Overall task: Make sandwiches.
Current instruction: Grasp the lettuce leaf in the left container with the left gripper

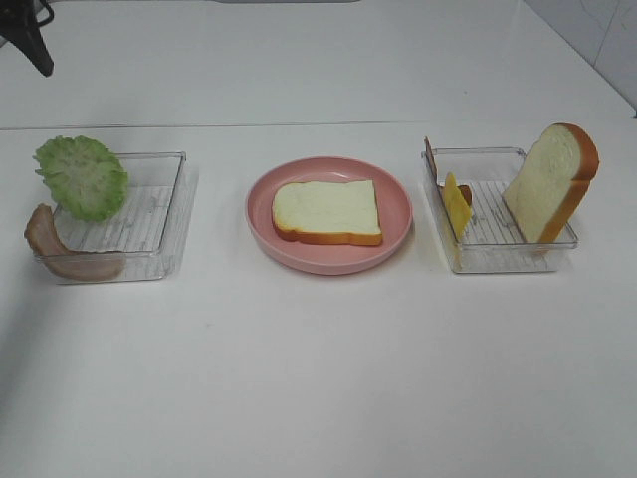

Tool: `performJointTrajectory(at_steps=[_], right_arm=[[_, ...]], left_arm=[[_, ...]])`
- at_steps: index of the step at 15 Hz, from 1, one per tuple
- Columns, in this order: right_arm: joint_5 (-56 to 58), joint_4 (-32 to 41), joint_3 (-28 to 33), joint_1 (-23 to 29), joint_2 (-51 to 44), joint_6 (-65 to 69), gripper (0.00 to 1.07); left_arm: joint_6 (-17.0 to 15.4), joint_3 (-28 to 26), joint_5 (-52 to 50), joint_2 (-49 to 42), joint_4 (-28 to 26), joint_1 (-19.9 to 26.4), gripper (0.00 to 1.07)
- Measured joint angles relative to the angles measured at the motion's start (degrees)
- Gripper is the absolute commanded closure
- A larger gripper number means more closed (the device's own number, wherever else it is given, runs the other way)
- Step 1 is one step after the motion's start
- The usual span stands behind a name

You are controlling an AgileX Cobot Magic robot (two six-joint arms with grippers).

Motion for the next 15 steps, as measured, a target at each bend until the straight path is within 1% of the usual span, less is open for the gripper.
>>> performJointTrajectory(at_steps=[3, 10, 14, 15], right_arm=[[0.0, 0.0, 0.0, 0.0, 0.0, 0.0, 0.2], [0.0, 0.0, 0.0, 0.0, 0.0, 0.0, 0.2], [0.0, 0.0, 0.0, 0.0, 0.0, 0.0, 0.2], [0.0, 0.0, 0.0, 0.0, 0.0, 0.0, 0.2]], left_arm=[[2.2, 0.0, -0.6, 5.2, -1.3, 0.0, 0.15], [4.2, 0.0, -8.5, 11.6, -1.5, 0.0, 0.16], [4.6, 0.0, -10.1, 14.2, -2.6, 0.0, 0.16], [4.6, 0.0, -10.4, 14.5, -2.9, 0.0, 0.18]])
